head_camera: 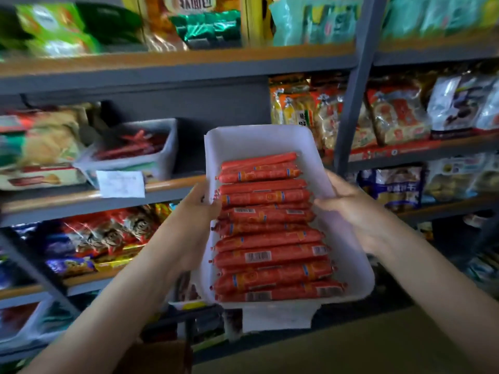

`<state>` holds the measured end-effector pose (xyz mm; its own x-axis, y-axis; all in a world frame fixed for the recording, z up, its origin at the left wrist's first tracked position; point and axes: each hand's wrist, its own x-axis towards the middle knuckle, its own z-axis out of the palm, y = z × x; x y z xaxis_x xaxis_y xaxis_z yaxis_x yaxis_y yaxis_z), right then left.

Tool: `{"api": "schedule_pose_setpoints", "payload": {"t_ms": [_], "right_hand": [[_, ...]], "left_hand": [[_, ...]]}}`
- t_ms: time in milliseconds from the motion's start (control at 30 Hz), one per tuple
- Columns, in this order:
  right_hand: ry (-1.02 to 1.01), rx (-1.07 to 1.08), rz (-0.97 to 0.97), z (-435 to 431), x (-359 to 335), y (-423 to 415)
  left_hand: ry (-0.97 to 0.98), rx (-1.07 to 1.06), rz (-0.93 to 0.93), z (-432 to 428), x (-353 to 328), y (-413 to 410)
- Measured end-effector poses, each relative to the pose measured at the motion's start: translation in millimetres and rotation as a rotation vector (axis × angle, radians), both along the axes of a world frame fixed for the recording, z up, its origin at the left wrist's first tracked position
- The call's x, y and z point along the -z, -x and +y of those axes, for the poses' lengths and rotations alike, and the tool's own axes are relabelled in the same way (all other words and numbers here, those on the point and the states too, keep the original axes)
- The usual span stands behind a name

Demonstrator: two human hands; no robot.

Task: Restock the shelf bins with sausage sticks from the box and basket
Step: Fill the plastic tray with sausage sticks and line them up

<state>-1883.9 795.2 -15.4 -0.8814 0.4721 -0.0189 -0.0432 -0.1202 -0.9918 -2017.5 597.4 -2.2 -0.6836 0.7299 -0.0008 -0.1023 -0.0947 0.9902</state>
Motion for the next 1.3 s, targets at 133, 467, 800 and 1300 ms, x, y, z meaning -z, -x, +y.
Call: {"api": "schedule_pose_setpoints", "payload": {"t_ms": [133, 467, 800, 1300], "right_hand": [[-0.048, 0.009, -0.021, 16.7, -17.6, 43.6], [-0.15, -0.053, -0.069, 100.7, -51.0, 148.0], [-0.258, -0.098, -0.234, 144.3, -70.0, 239.1], [-0.61, -0.017, -0.524, 151.2, -55.3, 269.9]], "left_hand": [[0.034, 0.002, 0.072, 10.1, -21.4, 30.5], [0.049, -0.01, -0.008, 84.1, -51.0, 106.6], [0.164, -0.239, -0.054, 140.3, -56.5, 181.1], [0.298, -0.121, -0.028, 138.1, -41.3, 240.4]]}}
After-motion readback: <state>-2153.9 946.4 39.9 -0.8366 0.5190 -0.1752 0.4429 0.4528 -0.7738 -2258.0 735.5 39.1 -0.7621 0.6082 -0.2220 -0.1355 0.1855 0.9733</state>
